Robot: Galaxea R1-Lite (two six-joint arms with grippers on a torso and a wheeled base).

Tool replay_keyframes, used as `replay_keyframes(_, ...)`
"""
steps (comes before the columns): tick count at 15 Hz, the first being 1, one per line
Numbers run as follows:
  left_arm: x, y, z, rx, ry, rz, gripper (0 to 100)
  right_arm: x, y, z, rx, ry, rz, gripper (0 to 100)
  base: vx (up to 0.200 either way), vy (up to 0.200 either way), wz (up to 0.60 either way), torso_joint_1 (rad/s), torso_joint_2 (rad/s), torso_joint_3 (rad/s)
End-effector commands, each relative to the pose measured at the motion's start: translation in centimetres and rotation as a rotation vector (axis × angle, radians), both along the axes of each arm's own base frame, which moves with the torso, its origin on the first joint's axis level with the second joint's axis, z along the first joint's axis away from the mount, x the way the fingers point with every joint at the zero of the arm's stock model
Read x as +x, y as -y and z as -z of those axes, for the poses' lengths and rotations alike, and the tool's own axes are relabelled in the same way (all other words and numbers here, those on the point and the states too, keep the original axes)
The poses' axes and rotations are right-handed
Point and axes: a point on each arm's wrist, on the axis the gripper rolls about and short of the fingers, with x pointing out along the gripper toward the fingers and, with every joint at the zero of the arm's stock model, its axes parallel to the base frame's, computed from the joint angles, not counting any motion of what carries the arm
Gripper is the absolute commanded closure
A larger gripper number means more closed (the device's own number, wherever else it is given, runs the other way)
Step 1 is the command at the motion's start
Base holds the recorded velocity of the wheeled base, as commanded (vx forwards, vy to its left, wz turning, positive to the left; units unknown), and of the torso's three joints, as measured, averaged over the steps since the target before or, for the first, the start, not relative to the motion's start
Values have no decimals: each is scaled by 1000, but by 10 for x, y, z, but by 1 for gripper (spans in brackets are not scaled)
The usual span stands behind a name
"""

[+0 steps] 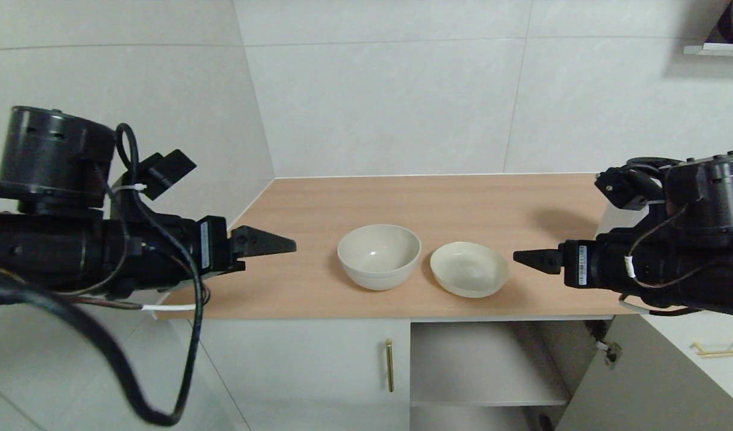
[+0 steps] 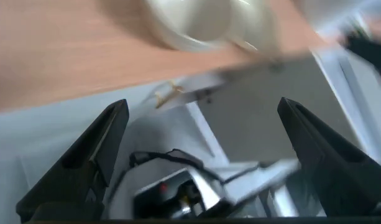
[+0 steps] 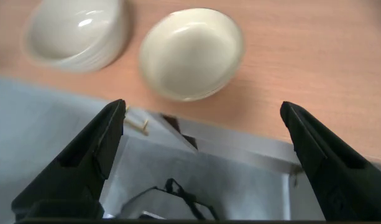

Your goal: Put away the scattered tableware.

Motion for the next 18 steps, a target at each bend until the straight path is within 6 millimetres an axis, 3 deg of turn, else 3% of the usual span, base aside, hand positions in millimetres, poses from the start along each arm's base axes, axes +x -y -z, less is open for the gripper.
replay_keyframes(1, 35, 25, 22, -20, -72, -102, 0, 21, -9, 18, -30, -51, 47, 0, 0, 0, 0, 0, 0, 0)
replay_keyframes(3, 48, 36, 32, -34, -64, -155, 0, 30, -12, 26, -29, -71, 95, 0, 0, 0, 0, 0, 0, 0)
replay_keyframes(7, 65, 49, 51, -15, -88, -153, 0, 34, -14, 23, 17, -29, 124, 0, 0, 0, 0, 0, 0, 0)
replay_keyframes(10, 88, 65, 77, 61, -114, -210, 0, 37, -14, 23, 15, -8, 147, 0, 0, 0, 0, 0, 0, 0)
replay_keyframes(18, 105, 85, 100, 3, -79, -243, 0, 36, -15, 24, 13, -11, 146, 0, 0, 0, 0, 0, 0, 0)
